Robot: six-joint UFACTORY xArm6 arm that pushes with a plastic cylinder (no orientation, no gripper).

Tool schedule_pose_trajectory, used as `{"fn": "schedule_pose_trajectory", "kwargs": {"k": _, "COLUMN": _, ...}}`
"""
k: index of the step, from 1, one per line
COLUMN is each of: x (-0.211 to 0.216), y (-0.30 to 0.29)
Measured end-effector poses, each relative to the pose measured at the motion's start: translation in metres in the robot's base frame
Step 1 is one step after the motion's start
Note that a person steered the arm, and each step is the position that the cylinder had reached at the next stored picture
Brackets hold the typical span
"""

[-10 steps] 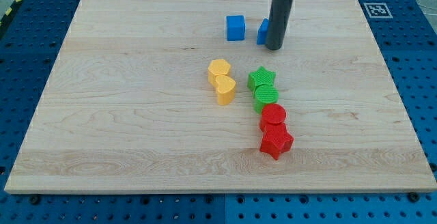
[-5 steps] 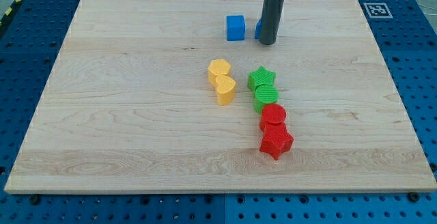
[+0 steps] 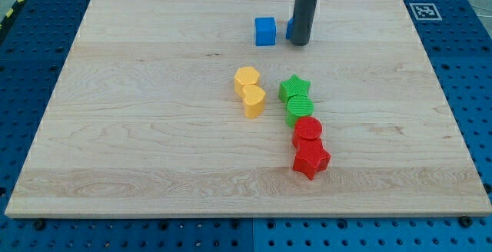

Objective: Move the blue triangle right to the blue cube

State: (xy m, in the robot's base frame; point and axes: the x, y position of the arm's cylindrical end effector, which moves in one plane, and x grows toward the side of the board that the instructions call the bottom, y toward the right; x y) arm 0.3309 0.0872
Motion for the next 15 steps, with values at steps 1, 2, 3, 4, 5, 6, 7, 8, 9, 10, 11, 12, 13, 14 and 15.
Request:
{"fn": "schedule_pose_trajectory", "kwargs": {"k": 1, "x": 0.001, "y": 0.000}}
{"fn": "schedule_pose_trajectory", "kwargs": {"k": 2, "x": 0.028, "y": 0.011}}
{"fn": "schedule_pose_trajectory", "kwargs": {"k": 3, "x": 0.037, "y": 0.043}}
{"fn": "schedule_pose_trajectory", "kwargs": {"k": 4, "x": 0.032, "y": 0.082}}
{"fn": "schedule_pose_trajectory", "kwargs": {"k": 5, "x": 0.010, "y": 0.090}}
{"fn": "schedule_pose_trajectory", "kwargs": {"k": 6, "x": -0.020, "y": 0.089}}
{"fn": "schedule_pose_trajectory", "kwargs": {"k": 7, "x": -0.032, "y": 0.069}}
{"fn": "schedule_pose_trajectory", "kwargs": {"k": 8, "x": -0.035, "y": 0.050}}
{"fn": "schedule_pose_trajectory", "kwargs": {"k": 9, "x": -0.036, "y": 0.041}}
{"fn": "schedule_pose_trajectory", "kwargs": {"k": 10, "x": -0.036, "y": 0.031}}
{"fn": "schedule_pose_trajectory", "kwargs": {"k": 11, "x": -0.042, "y": 0.020}}
{"fn": "schedule_pose_trajectory", "kwargs": {"k": 12, "x": -0.053, "y": 0.020}}
{"fn": "schedule_pose_trajectory", "kwargs": {"k": 13, "x": -0.053, "y": 0.019}}
{"fn": "schedule_pose_trajectory", "kwargs": {"k": 14, "x": -0.053, "y": 0.012}}
{"fn": "schedule_pose_trajectory", "kwargs": {"k": 15, "x": -0.053, "y": 0.010}}
